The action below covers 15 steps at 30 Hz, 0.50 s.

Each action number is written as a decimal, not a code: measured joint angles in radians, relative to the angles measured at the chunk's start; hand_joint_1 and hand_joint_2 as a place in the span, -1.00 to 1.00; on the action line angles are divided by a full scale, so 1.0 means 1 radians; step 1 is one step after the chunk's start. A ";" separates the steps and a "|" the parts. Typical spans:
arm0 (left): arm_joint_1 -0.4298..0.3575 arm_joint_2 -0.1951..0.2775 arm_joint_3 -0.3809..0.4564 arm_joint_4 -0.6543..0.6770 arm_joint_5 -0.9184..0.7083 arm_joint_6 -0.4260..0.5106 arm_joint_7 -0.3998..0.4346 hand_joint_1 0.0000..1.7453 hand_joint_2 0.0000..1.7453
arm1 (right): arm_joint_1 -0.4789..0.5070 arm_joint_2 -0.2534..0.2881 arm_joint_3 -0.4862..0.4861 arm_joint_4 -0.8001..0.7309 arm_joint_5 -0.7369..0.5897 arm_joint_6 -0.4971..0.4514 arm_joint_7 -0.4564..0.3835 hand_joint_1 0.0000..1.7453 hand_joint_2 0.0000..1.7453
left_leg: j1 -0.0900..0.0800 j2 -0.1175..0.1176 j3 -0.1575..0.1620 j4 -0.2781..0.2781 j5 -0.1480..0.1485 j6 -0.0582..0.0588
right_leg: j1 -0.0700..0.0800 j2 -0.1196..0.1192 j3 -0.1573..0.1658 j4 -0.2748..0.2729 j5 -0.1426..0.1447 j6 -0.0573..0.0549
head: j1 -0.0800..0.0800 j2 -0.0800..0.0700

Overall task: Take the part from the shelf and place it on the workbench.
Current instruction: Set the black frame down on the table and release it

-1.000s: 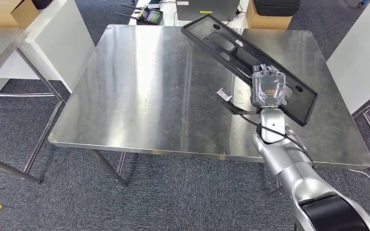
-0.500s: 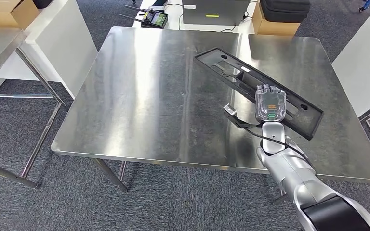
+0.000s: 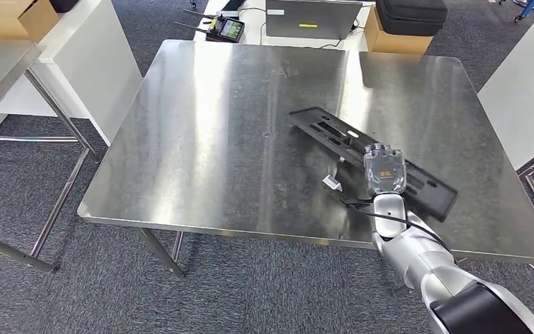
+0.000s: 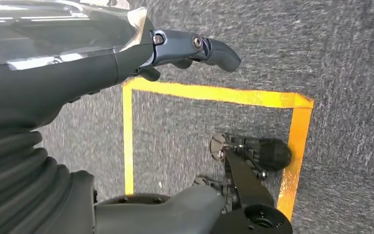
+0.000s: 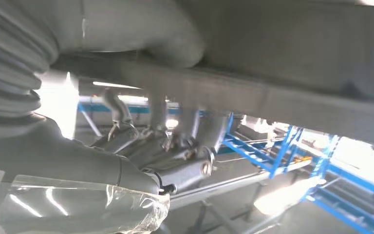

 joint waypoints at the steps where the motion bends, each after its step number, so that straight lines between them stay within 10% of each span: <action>1: 0.000 0.000 0.004 0.000 0.003 -0.002 0.005 -1.00 -1.00 | 0.000 0.008 0.009 0.009 0.000 0.004 0.001 -1.00 -1.00 | 0.000 0.000 0.000 0.000 0.000 0.000 | 0.000 0.000 0.000 0.000 0.000 0.000 | 0.000 0.000; 15: -0.001 0.001 0.020 0.000 -0.008 -0.033 0.071 -1.00 -1.00 | -0.003 0.056 0.038 0.061 0.000 0.014 0.012 -1.00 -1.00 | 0.002 0.000 0.002 0.000 0.000 0.000 | -0.001 -0.002 0.001 0.000 0.000 0.000 | 0.000 0.000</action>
